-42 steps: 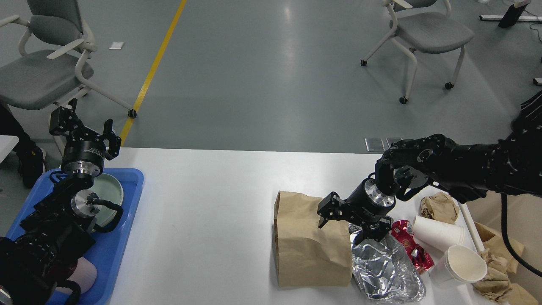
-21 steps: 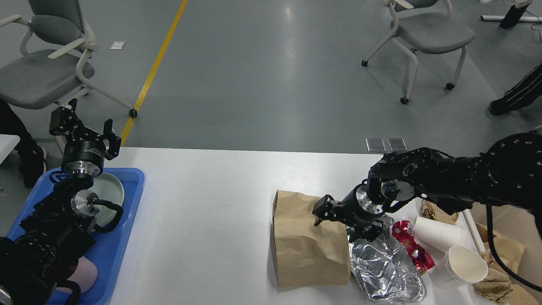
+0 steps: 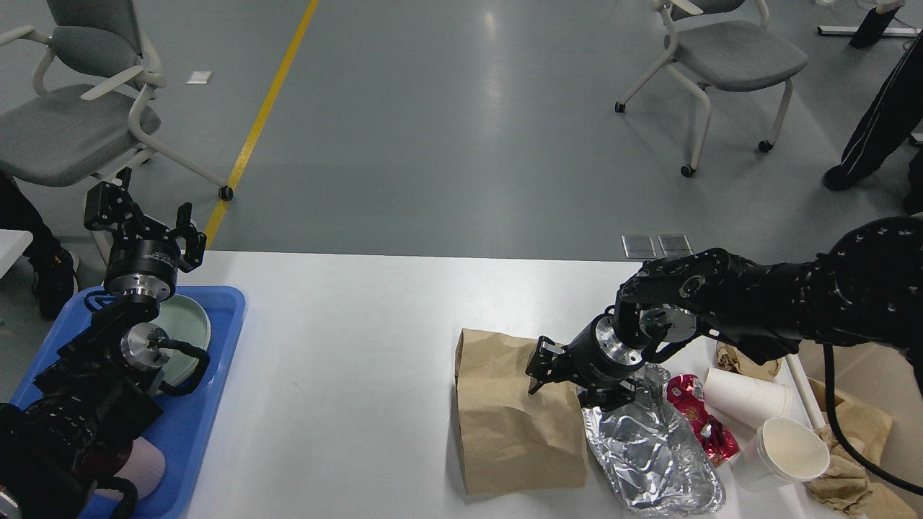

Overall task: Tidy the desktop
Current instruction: 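Grasp the paper bag and lift it toward the white bin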

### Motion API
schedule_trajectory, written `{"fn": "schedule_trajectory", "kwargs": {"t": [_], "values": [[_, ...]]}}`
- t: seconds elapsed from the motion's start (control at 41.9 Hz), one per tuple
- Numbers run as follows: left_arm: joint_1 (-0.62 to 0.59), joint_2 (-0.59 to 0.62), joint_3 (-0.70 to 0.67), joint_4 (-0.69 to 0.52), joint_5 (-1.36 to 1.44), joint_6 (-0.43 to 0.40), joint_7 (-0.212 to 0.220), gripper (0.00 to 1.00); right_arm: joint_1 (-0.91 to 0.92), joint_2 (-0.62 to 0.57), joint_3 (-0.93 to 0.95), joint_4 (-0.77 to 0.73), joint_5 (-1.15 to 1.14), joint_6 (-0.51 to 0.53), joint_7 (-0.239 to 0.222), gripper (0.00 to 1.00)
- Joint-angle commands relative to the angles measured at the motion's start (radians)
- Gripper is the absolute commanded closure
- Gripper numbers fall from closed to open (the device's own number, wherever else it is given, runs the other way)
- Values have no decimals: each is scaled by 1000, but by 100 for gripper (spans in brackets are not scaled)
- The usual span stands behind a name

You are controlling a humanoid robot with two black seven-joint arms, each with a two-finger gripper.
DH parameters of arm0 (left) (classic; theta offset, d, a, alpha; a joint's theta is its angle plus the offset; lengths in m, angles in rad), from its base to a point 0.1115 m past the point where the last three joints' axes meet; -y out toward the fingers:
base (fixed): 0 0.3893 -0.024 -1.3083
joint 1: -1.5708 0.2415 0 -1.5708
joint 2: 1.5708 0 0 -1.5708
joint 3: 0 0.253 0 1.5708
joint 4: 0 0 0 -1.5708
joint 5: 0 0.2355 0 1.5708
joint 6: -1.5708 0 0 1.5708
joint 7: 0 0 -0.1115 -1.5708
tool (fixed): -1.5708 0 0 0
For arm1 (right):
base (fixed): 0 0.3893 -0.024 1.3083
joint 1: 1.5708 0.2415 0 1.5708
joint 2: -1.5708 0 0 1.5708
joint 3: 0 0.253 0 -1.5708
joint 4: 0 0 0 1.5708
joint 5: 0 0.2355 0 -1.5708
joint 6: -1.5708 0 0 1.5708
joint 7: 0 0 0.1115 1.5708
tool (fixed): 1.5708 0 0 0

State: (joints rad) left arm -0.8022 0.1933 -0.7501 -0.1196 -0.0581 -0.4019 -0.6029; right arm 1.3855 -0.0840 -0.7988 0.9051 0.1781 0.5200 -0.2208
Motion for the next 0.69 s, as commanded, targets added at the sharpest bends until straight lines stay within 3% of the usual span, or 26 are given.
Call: {"fn": "schedule_trajectory", "kwargs": {"t": [0.0,0.454,0.669], "values": [[0,0,0,0,0,0,0,3,-3,1,15,6,1,6,4,100],[0,0,0,0,0,0,0,3,15,-60,124,54,1,8,8,100],[0,0,0,0,0,0,0,3,148,-252,260,193,0,17,4,100]]}}
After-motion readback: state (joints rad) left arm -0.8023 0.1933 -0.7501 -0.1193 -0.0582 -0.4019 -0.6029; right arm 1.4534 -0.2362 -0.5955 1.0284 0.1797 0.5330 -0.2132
